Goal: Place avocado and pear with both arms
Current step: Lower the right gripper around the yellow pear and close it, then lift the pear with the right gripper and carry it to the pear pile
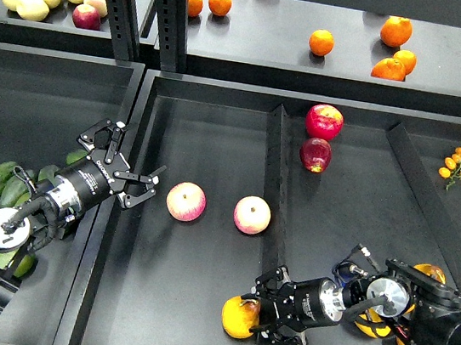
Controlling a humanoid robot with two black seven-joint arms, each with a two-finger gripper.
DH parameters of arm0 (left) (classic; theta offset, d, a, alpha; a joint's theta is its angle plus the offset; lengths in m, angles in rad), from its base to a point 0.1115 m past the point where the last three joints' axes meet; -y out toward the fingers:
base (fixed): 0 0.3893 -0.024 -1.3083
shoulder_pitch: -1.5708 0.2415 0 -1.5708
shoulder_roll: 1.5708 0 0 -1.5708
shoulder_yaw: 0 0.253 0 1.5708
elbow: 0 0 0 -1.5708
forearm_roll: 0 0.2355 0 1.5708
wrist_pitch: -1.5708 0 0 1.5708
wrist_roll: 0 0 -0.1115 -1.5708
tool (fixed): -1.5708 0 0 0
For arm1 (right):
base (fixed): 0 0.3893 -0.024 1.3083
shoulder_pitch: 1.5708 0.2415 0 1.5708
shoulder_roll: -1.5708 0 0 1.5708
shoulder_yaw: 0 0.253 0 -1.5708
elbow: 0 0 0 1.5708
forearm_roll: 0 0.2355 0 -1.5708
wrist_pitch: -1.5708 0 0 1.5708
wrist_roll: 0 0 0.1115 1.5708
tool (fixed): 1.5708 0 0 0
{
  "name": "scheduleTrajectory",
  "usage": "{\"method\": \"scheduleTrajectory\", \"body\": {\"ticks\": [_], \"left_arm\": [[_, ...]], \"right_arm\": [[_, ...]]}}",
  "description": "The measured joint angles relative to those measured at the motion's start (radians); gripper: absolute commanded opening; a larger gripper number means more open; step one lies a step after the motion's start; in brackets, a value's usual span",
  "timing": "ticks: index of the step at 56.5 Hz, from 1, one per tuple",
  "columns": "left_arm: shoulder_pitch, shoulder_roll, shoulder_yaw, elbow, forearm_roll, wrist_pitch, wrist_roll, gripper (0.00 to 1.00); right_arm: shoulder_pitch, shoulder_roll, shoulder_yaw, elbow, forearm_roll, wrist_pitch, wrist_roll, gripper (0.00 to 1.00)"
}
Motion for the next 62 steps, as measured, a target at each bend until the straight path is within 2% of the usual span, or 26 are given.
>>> {"method": "scheduleTrajectory", "body": {"ticks": [12,46,62], "left_arm": [[0.0,0.0,0.001,-0.003,0.0,0.0,0.0,0.98],[0.013,0.0,-0.001,-0.015,0.0,0.0,0.0,0.98],[0.014,0.0,-0.001,-0.023,0.0,0.0,0.0,0.99]], "right_arm": [[-0.011,-0.016,0.001,0.001,0.015,0.0,0.001,0.23],[-0.009,0.002,0.019,-0.004,0.102,-0.001,0.0,0.12],[0.053,0.002,0.031,-0.002,0.179,0.0,0.0,0.09]]}}
